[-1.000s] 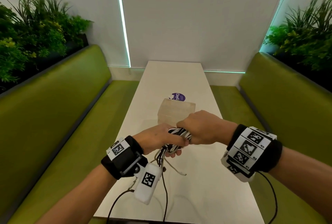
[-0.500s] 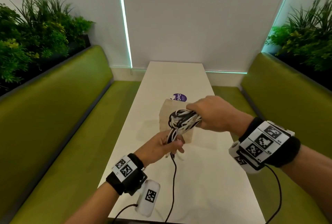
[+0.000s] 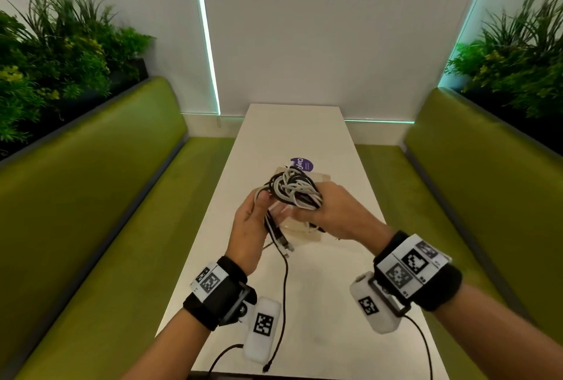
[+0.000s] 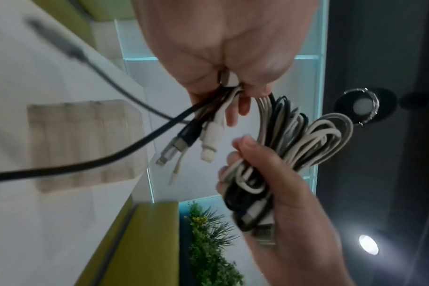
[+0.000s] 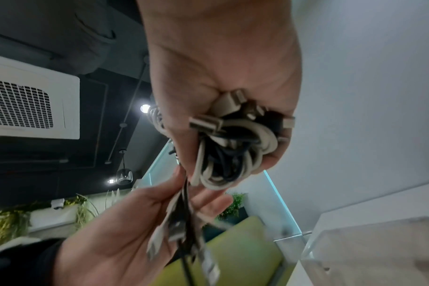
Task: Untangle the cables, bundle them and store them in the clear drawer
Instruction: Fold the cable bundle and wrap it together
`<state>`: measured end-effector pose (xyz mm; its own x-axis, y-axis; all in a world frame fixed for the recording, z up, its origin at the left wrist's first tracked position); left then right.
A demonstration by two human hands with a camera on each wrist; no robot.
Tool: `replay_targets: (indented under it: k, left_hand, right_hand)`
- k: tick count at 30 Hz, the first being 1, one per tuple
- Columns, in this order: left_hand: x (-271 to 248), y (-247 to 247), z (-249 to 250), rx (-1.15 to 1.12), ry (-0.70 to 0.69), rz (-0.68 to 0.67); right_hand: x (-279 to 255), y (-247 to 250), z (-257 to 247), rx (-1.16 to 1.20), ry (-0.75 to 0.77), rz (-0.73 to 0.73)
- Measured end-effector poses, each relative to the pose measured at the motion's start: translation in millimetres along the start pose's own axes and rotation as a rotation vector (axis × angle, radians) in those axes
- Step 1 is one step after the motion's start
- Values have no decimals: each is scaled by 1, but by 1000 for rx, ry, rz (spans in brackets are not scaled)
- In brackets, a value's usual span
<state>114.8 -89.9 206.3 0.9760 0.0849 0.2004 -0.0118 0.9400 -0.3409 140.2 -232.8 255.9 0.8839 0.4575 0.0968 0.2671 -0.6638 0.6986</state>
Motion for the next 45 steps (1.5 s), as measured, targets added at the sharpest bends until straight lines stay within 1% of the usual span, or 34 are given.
replay_targets:
  k: [3,5,7,10,13,15,16,18,20,22,24,25,27,30,32,34,36,37,40,41,44,45]
  left_hand:
    - [-1,-1,-1,-72,104,67]
    - [-1,-3,-2,-128,136,110]
    - [-2,-3,-4,-160,185,181]
    - [-3,-6,-8,-168,248,198]
    - [-5,-10,-6,-174,279,145]
    - [-4,-13,-2,-186,248,52]
    - [-5,-14,0,-176,225,17]
    - [-5,-15,0,-124,179,-63]
    - [-5,-15,-4,-69,177,-107]
    - [-5,-13,-10,-19,201,-153]
    - [-5,-13,-8,30,211,-167]
    - [-4,-15,-6,53,217,-149]
    - [-1,-16,0,61,196,-66]
    - [2,-16,5,51,163,60]
    - [3,-16,4,45,152,96]
    - [2,-18,5,47,142,98]
    - [1,-20,8,76,131,45]
    - [1,-20,10,108,119,-3]
    - [1,-11,4,216,110,-198]
    - [-1,-5,-3,263,147,-258]
    - [-16,4,-21,361,341,-376]
    - [-21,4,-26,396,357,-406]
  right_hand:
    - [2,-19,2,154,-24,-55]
    - [3,-27,3,177,-49,-41]
    - [2,-33,2,206,-80,-27]
    - [0,-39,3,289,-121,-39]
    - [-2,-41,7,316,-162,3]
    - [-4,-42,7,350,-163,32]
    - [-5,-42,6,374,-161,31]
    - [-6,-40,3,434,-140,-22]
    - [-6,-37,2,465,-119,-81]
    - [-5,-33,3,437,-111,-67]
    - [-4,-33,6,384,-130,-29]
    - [-2,-34,7,340,-140,-13]
    - [2,-37,8,268,-153,-1]
    - [6,-39,6,264,-153,15]
    - [5,-40,4,295,-150,19]
    - [3,-39,3,324,-156,2]
    - [0,-37,3,367,-153,-11]
    - [-1,-34,4,386,-144,-14]
    - [-4,-25,4,411,-103,9]
    - [-5,-20,4,427,-94,34]
    - [-3,-5,6,472,-123,132]
    - [-2,-1,7,480,-136,156]
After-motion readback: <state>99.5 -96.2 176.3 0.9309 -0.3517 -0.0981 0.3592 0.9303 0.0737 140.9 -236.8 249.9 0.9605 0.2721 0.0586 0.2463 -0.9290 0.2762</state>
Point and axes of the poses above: each hand's wrist, its own x-axis towards the middle knuckle, its own y-axis out of the back of the hand, z = x × y, the point moved 4 cm from there along x, towards the middle knuckle, and after that the axes turned 1 degree about -x, right-handed, at the moved point
